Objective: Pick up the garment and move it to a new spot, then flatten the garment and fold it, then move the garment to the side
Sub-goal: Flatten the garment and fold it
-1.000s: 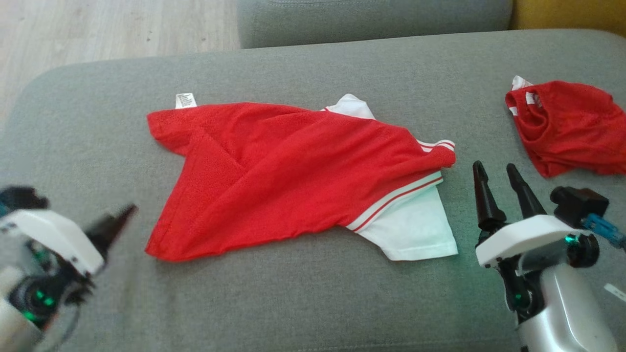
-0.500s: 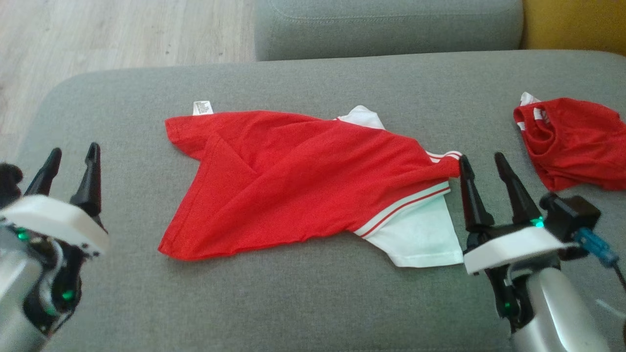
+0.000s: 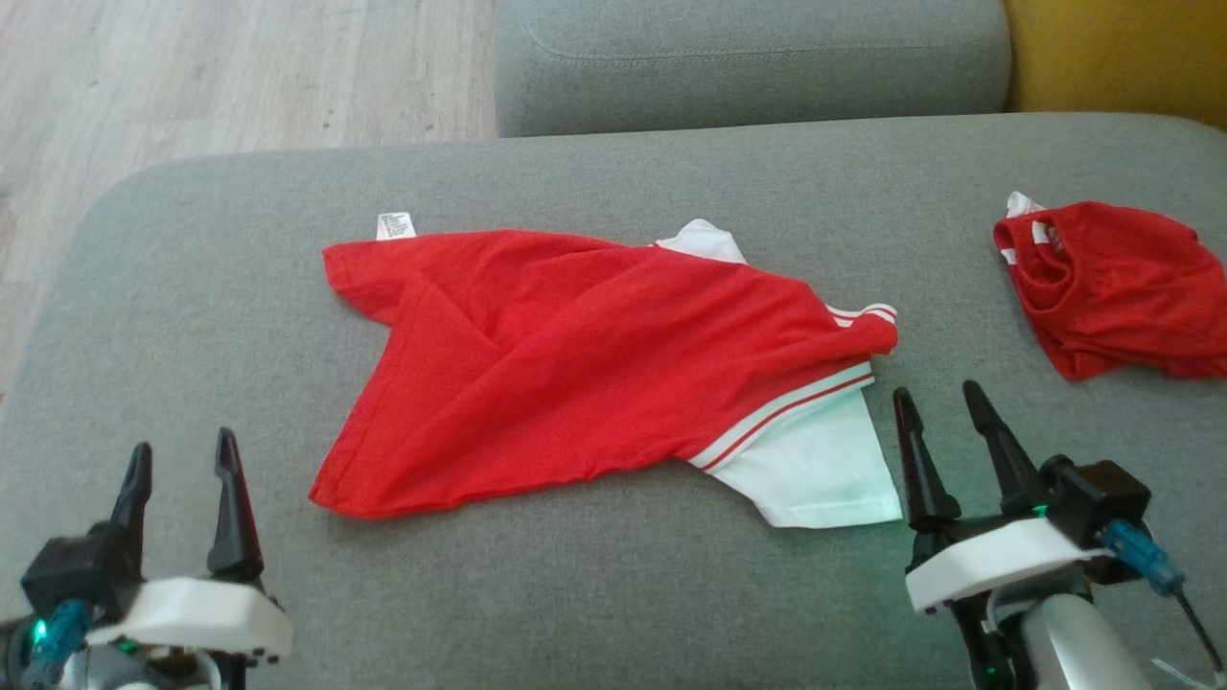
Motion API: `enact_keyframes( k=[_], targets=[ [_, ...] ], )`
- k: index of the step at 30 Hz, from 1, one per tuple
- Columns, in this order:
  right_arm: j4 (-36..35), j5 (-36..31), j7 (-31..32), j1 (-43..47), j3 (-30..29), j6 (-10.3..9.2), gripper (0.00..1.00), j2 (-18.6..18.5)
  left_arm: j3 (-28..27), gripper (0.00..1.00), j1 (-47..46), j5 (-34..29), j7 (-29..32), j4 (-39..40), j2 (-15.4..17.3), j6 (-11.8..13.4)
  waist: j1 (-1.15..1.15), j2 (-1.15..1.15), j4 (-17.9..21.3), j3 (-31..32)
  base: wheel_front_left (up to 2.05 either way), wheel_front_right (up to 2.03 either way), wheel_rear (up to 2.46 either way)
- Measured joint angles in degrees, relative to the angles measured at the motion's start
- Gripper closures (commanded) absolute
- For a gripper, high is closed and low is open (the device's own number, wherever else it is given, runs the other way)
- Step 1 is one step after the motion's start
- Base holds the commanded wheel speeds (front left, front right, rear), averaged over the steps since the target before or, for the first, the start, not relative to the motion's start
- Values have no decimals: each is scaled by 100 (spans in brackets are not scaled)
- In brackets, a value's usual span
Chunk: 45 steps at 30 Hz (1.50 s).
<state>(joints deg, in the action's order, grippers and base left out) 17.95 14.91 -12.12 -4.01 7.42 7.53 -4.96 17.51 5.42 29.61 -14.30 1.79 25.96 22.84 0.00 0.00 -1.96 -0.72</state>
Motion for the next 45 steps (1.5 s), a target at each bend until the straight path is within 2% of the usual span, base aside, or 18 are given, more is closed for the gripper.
enact_keyframes(
  k=[7, 12, 24, 32, 35, 39, 45],
  targets=[
    [-52, -96, 1, -12, -38, 0, 0, 30, -354, 0, 66, -449, 0, -212, -439, -610, 0, 0, 14, -31, 0, 0, 0],
    [-52, -134, 15, -13, -48, 0, 0, 41, -534, 0, 39, -646, 0, -339, -690, -923, 0, 0, 39, -30, 0, 0, 0],
    [-54, -134, 129, -18, -66, 0, 0, 42, -861, 0, 25, -1021, 0, -539, -1068, -1430, 0, 0, 101, -50, 0, 0, 0],
    [-51, -115, 219, -21, -55, 0, 0, 42, -967, 0, 18, -1148, 0, -619, -1303, -1593, 0, 0, 119, -32, 0, 0, 0],
    [-46, 87, 371, -28, -58, 0, 0, 44, -1051, 0, 3, -1180, 0, -689, -1346, -1733, 0, 0, 112, -51, 0, 0, 0],
    [177, 291, 1116, -133, -46, 0, 0, -87, -1039, 0, -172, -1076, 185, -907, -1302, -1976, 0, 0, 68, -102, 0, 0, 0],
    [460, 543, 2451, -170, 4, 0, 0, -159, -973, 0, -645, -539, 1536, -1099, -1061, -2343, 1, 0, 28, -203, 0, 0, 0]
  ],
)
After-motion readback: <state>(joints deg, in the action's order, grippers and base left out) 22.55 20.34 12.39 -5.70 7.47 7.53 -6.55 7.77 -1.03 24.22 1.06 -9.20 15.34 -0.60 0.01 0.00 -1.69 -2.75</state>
